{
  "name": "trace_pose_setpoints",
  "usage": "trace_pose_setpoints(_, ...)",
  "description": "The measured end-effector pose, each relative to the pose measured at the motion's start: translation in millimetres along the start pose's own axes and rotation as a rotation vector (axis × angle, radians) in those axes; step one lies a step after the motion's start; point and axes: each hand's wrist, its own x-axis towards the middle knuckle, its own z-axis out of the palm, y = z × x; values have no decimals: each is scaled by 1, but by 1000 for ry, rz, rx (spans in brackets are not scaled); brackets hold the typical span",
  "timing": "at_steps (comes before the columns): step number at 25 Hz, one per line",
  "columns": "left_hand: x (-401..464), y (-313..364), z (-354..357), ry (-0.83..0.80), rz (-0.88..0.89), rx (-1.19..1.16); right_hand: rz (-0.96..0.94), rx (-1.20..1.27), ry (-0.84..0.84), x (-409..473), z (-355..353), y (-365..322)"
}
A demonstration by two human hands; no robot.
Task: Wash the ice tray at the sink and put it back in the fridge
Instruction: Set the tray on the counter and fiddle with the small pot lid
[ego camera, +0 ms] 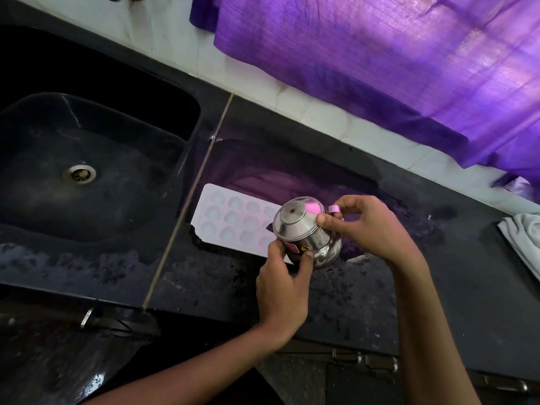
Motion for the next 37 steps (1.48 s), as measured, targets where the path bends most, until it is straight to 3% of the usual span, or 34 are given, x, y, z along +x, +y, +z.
trace_pose_setpoints(22,17,5,-3,93,58,-3,-14,167,-26,13,0,-7)
trace_pose_setpoints(37,55,8,-7,157,-32,1,-44,27,-25,65,14,-24)
